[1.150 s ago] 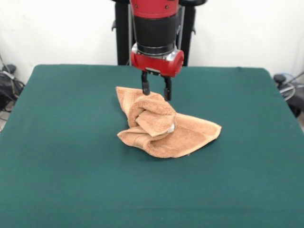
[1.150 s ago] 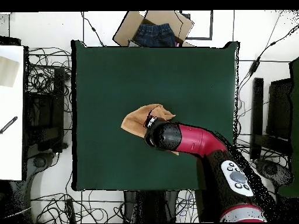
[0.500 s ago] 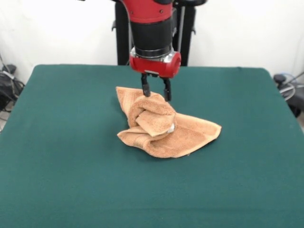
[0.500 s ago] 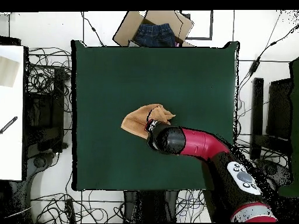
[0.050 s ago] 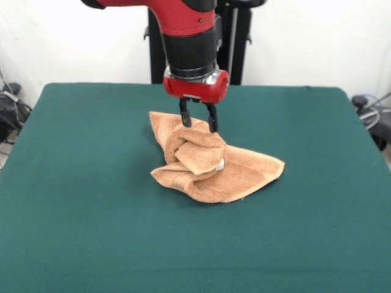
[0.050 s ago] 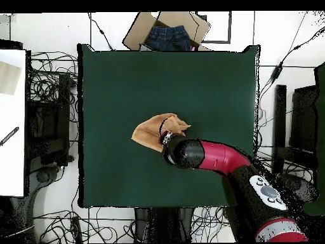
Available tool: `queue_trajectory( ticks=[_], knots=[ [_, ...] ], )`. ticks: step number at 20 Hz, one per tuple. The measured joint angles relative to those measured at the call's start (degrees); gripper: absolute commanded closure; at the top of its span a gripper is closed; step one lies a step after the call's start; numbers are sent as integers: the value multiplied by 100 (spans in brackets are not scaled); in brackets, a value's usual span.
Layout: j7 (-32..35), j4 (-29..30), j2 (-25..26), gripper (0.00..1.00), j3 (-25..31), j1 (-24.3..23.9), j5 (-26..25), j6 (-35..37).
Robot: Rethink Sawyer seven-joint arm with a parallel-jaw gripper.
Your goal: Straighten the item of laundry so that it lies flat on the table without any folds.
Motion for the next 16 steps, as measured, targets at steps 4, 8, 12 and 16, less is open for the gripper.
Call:
queue_trajectory(
  ticks=[4,8,12,16],
  knots=[
    [0,1,4,0,-4,120,-128,0],
    [0,-1,4,0,-7,254,-239,0],
    [0,1,-21,0,-42,355,-350,1],
    [0,2,-179,0,-112,413,-356,15]
  ],
)
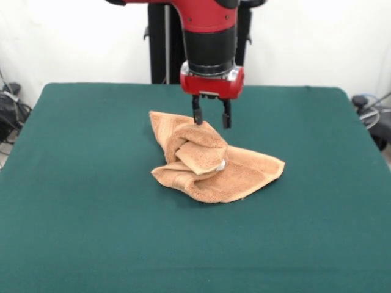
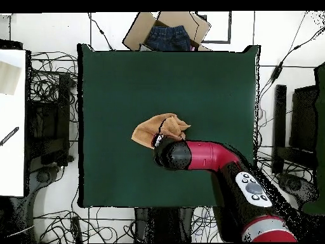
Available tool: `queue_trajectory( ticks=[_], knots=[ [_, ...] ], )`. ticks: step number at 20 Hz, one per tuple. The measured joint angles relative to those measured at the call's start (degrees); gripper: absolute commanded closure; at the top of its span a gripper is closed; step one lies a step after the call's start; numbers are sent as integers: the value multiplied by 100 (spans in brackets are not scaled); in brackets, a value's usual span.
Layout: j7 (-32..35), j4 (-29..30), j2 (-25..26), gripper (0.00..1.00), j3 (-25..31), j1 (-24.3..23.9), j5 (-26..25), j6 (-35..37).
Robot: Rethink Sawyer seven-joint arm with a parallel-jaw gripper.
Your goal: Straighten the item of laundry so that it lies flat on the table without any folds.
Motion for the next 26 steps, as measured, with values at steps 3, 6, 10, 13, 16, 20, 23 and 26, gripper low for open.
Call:
queue_trajectory(
  ticks=[3,6,10,13,16,20,23,26],
  knots=[
    [0,0,-143,0,-5,37,0,18],
    [0,1,-285,0,-9,73,0,37],
    [0,1,-403,0,-22,110,0,37],
    [0,2,-464,0,-29,125,-1,37],
    [0,2,-459,0,-29,75,0,36],
    [0,3,-451,0,-29,-41,-1,37],
    [0,4,-446,0,-28,-124,0,37],
    [0,5,-439,0,-30,-246,-1,37]
  ],
)
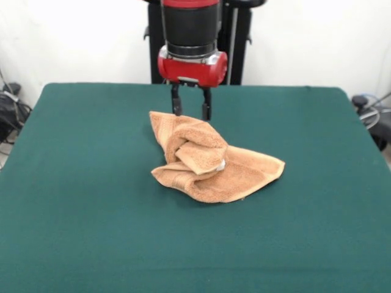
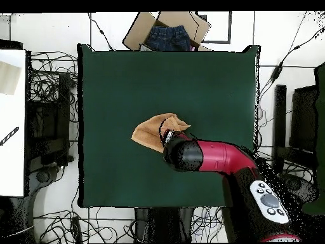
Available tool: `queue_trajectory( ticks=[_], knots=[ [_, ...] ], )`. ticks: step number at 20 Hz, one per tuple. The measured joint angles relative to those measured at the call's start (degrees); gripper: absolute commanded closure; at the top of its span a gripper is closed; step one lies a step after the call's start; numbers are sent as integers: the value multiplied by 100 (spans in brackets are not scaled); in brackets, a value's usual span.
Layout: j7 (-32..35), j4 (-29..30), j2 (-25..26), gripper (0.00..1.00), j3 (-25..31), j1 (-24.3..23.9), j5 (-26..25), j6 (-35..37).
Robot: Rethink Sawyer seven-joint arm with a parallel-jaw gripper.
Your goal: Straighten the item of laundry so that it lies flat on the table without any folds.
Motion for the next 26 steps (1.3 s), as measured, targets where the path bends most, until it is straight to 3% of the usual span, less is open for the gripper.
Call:
queue_trajectory(
  ticks=[15,26],
  knots=[
    [0,-8,85,0,-1,-182,-232,0],
    [0,-214,701,0,-66,284,-231,-2]
  ],
)
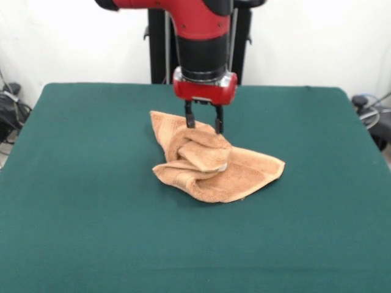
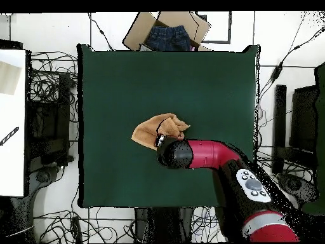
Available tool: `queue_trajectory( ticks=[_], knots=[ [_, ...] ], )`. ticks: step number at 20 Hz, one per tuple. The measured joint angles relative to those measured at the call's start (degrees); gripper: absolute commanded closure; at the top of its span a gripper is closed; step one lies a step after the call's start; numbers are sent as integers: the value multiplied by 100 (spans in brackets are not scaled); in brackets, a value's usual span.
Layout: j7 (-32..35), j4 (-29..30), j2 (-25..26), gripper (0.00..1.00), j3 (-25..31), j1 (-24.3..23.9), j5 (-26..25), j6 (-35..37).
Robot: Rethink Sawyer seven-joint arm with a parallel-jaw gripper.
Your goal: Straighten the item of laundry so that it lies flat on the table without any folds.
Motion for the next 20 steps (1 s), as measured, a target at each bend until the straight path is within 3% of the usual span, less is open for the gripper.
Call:
queue_trajectory(
  ticks=[9,20],
  knots=[
    [0,-152,370,0,-207,201,4,-160],
    [0,-166,444,0,-226,176,4,-189]
  ],
)
